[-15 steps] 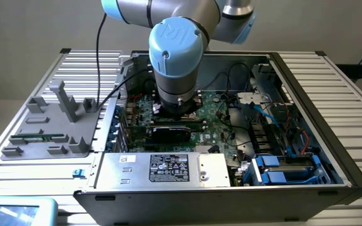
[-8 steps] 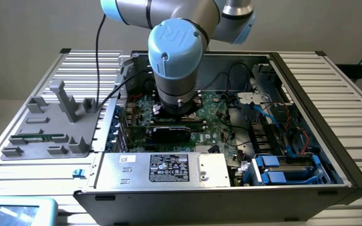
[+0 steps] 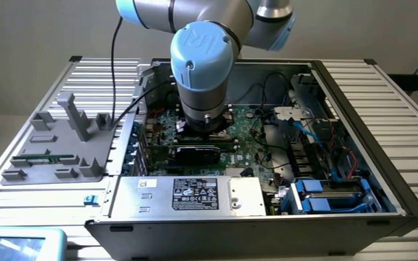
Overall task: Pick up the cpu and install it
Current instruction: 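Install the second cpu locking lever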
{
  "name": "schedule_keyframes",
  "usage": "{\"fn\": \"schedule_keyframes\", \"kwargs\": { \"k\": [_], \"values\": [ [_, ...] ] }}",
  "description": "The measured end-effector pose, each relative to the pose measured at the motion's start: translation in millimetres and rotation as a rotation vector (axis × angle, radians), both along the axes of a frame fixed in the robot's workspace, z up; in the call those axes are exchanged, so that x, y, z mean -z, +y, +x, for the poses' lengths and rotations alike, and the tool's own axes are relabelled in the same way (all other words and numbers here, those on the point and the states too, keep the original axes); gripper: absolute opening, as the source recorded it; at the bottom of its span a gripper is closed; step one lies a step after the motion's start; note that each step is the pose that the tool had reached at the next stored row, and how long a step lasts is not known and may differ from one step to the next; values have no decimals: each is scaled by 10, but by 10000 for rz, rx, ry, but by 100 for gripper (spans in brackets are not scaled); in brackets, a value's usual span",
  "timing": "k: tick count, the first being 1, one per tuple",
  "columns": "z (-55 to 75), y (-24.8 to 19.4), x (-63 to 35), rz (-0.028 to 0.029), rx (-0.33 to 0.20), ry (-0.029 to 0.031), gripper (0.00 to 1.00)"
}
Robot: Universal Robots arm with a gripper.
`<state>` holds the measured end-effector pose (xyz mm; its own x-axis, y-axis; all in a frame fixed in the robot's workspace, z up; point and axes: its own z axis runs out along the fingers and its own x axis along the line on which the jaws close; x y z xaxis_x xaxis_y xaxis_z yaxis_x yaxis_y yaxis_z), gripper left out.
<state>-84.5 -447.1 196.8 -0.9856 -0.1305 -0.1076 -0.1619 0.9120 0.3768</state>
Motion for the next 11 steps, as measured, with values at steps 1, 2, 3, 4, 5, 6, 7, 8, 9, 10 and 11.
{"fn": "schedule_keyframes", "kwargs": {
  "k": [1, 2, 3, 4, 5, 6, 7, 8, 9, 10, 11],
  "values": [
    [-1, 3, 0, -1, 1, 0, 9],
    [-1, 7, 1, -1, 1, -2, 9],
    [-1, 10, 2, 0, 1, -4, 9],
    [-1, 12, 2, 0, 1, -4, 9],
    [-1, 15, 3, -1, 1, -6, 9],
    [-2, 18, 5, 2, 1, -13, 9],
    [-1, 19, 5, 2, 1, -14, 9],
    [-1, 21, 6, 0, 0, -16, 9],
    [-1, 23, 7, 1, 1, -23, 9],
    [-2, 22, 7, 1, 1, -23, 9],
    [-1, 23, 7, 0, 1, -23, 9]
  ]
}}
